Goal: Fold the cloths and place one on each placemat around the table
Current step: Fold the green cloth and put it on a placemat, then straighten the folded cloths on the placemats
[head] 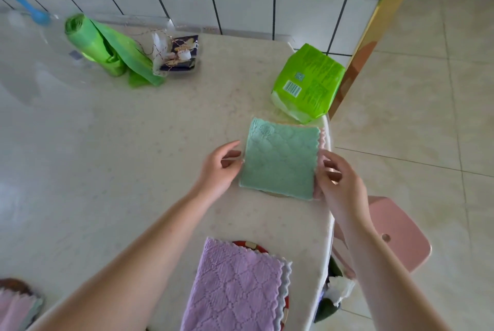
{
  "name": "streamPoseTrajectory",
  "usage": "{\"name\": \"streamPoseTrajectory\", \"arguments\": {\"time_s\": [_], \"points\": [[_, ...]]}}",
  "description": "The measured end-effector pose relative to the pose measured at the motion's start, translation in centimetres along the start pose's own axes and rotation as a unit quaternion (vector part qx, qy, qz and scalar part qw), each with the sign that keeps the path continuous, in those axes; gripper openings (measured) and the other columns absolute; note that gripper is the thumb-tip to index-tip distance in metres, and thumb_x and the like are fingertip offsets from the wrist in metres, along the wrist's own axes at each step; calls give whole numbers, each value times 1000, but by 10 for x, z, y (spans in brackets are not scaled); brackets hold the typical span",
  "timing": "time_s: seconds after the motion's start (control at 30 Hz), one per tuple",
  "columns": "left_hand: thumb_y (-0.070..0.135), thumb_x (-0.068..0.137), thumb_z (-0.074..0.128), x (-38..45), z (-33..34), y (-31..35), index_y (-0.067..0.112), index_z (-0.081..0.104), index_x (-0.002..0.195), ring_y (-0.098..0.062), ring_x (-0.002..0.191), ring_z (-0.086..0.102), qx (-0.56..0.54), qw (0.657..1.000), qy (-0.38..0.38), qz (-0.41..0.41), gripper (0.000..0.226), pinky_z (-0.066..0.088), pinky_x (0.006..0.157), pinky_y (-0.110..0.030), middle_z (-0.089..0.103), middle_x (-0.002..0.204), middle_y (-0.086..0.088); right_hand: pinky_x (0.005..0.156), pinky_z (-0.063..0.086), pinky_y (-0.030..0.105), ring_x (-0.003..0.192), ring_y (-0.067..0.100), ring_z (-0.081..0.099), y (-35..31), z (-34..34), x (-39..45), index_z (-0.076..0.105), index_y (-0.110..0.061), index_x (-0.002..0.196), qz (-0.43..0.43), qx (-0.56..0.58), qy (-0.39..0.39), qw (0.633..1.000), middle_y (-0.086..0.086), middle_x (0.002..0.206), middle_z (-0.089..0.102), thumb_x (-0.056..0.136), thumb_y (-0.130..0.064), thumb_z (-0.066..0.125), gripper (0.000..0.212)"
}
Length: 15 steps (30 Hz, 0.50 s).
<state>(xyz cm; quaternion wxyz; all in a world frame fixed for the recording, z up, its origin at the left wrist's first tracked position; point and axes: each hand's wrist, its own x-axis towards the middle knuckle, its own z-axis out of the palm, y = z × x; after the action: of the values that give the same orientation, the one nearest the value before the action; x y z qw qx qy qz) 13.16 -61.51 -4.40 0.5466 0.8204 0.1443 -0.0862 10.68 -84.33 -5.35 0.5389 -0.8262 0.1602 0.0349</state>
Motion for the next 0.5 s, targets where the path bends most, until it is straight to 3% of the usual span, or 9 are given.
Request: {"name": "streamPoseTrajectory", "arguments": {"time_s": [0.1,0.2,0.27,0.33,0.4,0.43,0.5], "points": [[-9,84,58,-8,-3,-8,4,52,128,11,59,56,47,996,-33,63,46,45,68,-6,60,99,-3,69,44,18,81,11,58,1,4,-7,62,-29,118,-39,-76,-14,996,-8,99,58,86,-16,63,35],[-11,81,58,-6,0,-11,6,59,122,-1,63,58,106,990,-20,93,44,50,70,-17,63,103,-9,65,37,18,81,13,54,-1,7,-2,65,-24,117,-53,-127,-13,990,-6,96,57,85,-19,65,32],[-6,80,58,-4,0,-11,12,64,117,-11,73,61,125,989,-4,73,42,51,79,-27,64,100,-2,74,45,26,85,19,59,-2,6,1,66,-23,116,-47,-118,-22,992,-3,96,57,85,-18,66,32],[-4,80,58,-6,1,-7,12,64,117,-12,78,60,107,993,-6,46,40,49,82,-27,63,97,2,82,51,28,85,21,62,-2,5,0,65,-23,117,-40,-101,-27,994,-2,97,56,84,-18,66,33],[-4,82,59,-12,-1,-6,8,61,119,-11,80,58,64,998,-15,23,38,48,81,-20,61,98,-1,76,44,7,75,12,57,-3,4,-12,63,-20,119,-49,-90,-11,995,0,100,52,83,-19,65,36],[-4,83,60,-17,-4,-8,6,59,120,-11,81,58,46,999,-15,13,38,46,81,-16,60,99,-3,69,39,3,72,8,54,-2,4,-22,61,-19,119,-55,-89,3,994,0,102,51,83,-20,64,36],[-1,84,61,-33,-15,-17,9,60,118,-6,81,58,40,999,-8,1,36,45,83,-16,61,100,-2,64,39,10,71,8,52,1,0,-48,61,-23,116,-50,-102,25,993,-2,99,53,85,-26,63,31]]}}
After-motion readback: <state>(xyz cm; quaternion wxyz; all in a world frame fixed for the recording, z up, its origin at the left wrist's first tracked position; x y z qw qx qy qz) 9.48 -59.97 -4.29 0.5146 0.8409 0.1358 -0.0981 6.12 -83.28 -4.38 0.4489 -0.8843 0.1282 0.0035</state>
